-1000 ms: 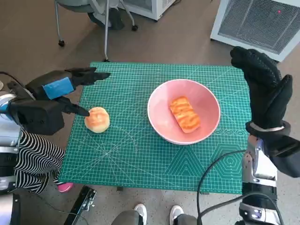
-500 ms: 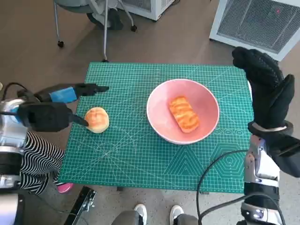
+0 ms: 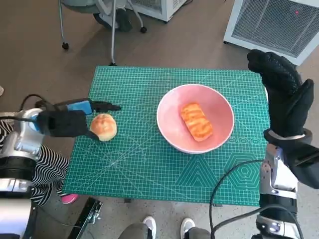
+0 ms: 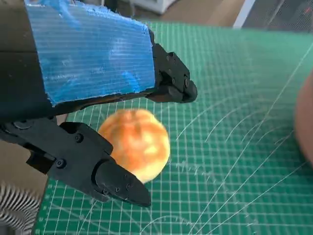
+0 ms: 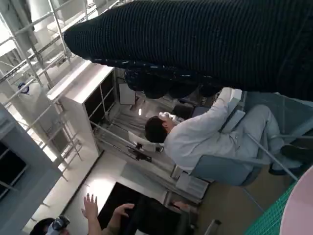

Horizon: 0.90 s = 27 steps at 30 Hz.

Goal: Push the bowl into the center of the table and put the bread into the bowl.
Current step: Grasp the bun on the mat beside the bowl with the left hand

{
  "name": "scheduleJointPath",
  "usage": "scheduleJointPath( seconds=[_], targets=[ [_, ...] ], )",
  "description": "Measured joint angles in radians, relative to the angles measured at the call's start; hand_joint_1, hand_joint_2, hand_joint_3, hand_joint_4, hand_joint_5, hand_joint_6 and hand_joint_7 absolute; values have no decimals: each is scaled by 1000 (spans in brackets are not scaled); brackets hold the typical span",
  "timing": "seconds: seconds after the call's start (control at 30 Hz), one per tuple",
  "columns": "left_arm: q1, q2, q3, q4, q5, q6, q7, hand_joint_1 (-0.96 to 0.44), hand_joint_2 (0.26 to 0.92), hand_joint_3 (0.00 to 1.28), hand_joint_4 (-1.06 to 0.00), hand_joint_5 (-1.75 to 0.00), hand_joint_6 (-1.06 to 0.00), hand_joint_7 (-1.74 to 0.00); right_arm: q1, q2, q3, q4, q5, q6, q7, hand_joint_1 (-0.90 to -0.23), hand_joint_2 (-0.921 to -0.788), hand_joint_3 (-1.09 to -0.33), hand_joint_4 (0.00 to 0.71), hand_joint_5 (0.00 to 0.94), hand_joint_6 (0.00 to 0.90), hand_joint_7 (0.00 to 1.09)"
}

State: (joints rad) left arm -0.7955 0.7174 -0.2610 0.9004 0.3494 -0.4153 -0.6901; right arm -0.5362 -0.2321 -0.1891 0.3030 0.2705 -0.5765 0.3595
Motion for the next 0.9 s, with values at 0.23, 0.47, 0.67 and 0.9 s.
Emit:
scheduleJointPath(
  seconds=[0.23,0.47,0.67,0.9],
  targets=[
    [-24,-32,-33,84,43,-4,48,21,814,22,-534,-36,-647,-64,0,0,-1,-1,-1,0,0,-722,-921,-727,157,1,64,407],
    [-35,-38,-48,129,73,-56,131,61,885,38,-747,-286,-758,-328,0,0,-1,-2,-1,1,0,-721,-921,-726,159,1,65,407],
    [-38,-39,-59,141,93,-79,188,8,917,54,-728,-1048,-628,-1106,1,0,-1,-2,-1,3,0,-718,-921,-727,158,1,65,408],
    [-39,-35,-57,139,95,-100,197,4,919,21,-758,-1066,-665,-1139,1,0,-1,-5,0,4,0,-718,-921,-728,158,0,64,409]
  ],
)
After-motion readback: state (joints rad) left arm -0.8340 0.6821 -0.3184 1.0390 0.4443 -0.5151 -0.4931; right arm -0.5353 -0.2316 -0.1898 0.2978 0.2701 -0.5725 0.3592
